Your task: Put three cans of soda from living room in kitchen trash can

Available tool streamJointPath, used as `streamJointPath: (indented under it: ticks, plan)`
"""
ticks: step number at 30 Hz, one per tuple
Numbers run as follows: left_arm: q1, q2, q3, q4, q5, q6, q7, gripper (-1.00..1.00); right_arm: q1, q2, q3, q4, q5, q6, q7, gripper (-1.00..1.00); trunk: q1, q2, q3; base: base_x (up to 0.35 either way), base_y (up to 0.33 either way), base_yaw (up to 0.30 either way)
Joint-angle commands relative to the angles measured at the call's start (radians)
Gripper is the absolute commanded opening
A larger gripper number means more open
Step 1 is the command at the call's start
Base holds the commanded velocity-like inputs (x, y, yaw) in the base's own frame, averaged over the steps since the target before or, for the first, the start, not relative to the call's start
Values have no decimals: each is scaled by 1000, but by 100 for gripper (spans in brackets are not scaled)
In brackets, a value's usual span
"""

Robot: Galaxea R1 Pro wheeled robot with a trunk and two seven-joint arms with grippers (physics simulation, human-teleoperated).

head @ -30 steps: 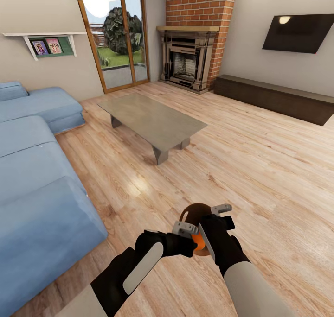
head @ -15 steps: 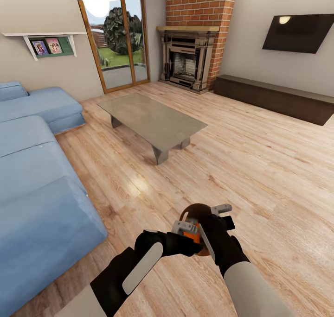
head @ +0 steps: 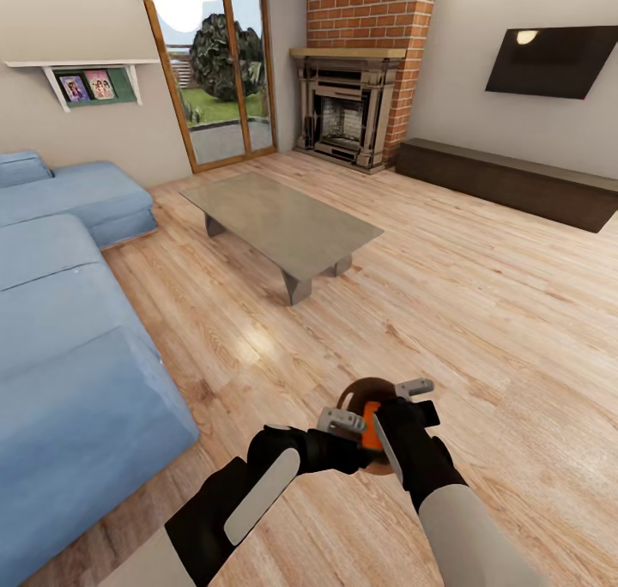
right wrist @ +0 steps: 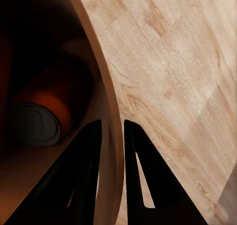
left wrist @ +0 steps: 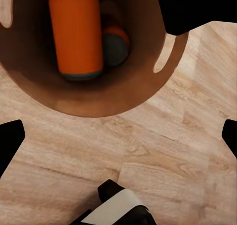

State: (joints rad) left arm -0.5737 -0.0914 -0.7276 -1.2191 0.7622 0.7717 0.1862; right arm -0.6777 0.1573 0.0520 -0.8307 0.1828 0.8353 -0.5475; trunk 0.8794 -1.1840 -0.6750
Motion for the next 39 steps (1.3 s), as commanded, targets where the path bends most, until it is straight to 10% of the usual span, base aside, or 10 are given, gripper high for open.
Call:
streamJointPath:
  ticks: [1, 16, 29, 39]
  plan:
    - [0, 0, 0, 0, 0, 0, 0, 100, 0, -1, -1, -1, 6, 0, 11, -100, 0, 0, 0, 0, 0, 0]
    - [0, 0, 5, -3, 1, 4, 0, 100, -2, -83, -61, -2, 7, 1, 153, -100, 0, 0, 0, 0, 0, 0]
    - [0, -1, 12, 7, -1, 3, 3, 100, -8, -213, -115, 2, 8, 81, 480, -100, 0, 0, 0, 0, 0, 0]
    - [-1, -1, 14, 37, 1, 4, 12, 100, -35, -275, -139, 96, 7, 153, 541, -100, 0, 0, 0, 0, 0, 0]
